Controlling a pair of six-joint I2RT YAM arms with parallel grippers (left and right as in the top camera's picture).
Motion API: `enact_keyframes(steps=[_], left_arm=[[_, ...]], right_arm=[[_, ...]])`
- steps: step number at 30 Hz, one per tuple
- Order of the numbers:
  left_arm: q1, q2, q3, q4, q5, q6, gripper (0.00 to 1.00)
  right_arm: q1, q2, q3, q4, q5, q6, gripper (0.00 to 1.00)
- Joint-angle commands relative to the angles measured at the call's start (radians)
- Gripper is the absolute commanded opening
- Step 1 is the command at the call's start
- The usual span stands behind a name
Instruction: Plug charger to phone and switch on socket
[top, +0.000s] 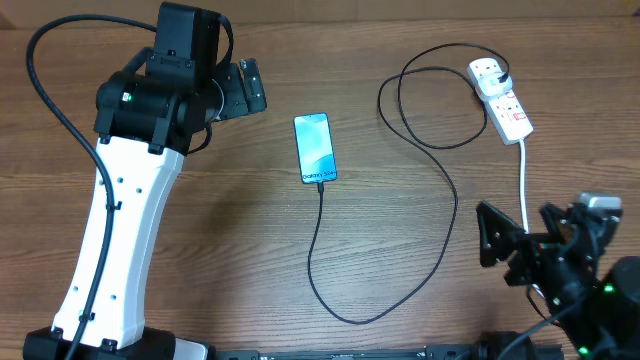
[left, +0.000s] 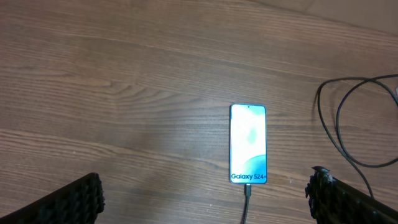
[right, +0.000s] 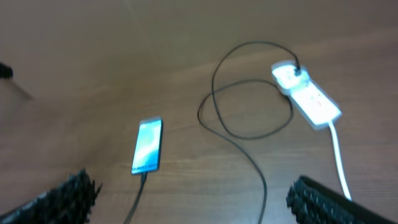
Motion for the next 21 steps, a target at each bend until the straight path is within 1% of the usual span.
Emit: enact_keyframes(steps=[1,7,8,9,11,16,21], left_arm=[[0.005,0.003,-0.002,0.0,-0.015,0.011,1.0],[0.005,0.003,-0.002,0.0,-0.015,0.011,1.0],[0.005,0.003,-0.002,0.0,-0.015,0.011,1.0],[0.005,0.003,-0.002,0.0,-0.015,0.011,1.0],[0.005,0.003,-0.002,0.0,-0.015,0.011,1.0],[0.005,0.003,-0.002,0.0,-0.015,0.011,1.0],[0.005,0.003,-0.002,0.0,-0.015,0.011,1.0]], right_arm=[[0.051,-0.108,-0.151,0.135,0.011,-0.009,1.0],[0.079,-0.267,-0.388,0.373,0.014,-0.009,1.0],[0.077,-0.294,-0.436,0.422,0.023,-0.008,1.0],[0.077,-0.334,-0.512,0.508,0.031,-0.009,1.0],[0.077,-0.372,-0.588,0.586,0.038,-0.009,1.0],[0.078,-0.458,-0.732,0.677,0.045,-0.008,1.0],[0.078,-0.465,-0.801,0.74,0.075,-0.01,1.0]])
